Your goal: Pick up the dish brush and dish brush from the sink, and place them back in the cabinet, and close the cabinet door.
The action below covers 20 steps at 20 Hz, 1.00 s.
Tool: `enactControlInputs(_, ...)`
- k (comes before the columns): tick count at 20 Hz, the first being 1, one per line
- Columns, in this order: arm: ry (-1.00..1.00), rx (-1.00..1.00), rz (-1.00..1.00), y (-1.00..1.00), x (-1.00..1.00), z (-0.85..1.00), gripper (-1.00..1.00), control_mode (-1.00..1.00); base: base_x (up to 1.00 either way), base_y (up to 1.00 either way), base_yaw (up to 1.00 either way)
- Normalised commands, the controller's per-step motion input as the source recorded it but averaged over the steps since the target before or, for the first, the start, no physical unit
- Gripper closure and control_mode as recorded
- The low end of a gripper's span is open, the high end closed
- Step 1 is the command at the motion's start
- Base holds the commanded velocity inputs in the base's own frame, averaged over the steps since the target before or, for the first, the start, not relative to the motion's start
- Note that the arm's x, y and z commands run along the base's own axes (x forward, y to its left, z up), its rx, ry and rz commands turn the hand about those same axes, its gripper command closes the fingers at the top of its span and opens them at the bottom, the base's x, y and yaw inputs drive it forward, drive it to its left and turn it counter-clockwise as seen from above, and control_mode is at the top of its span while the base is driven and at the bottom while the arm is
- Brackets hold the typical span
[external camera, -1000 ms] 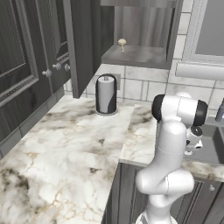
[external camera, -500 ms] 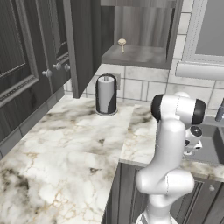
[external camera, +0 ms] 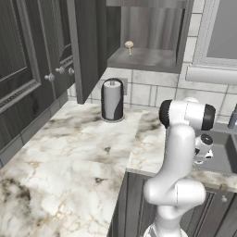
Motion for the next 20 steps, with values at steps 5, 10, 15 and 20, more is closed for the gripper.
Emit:
enactControlInputs(5, 0.01, 0.0, 0.0, 0.0, 0.07, -0.13, -1.0, -1.0, 0.0, 0.0, 0.0)
enactControlInputs(10, 0.0, 0.0, 0.0, 0.0, 0.09, -0.12, -1.0, -1.0, 0.0, 0.0, 0.0)
enactControlInputs(15, 0.0, 0.0, 0.0, 0.0, 0.09, -0.12, 1.0, -1.0, 0.0, 0.0, 0.0)
enactControlInputs(20, 0.01, 0.0, 0.0, 0.0, 0.04, -0.07, 1.0, -1.0, 0.0, 0.0, 0.0)
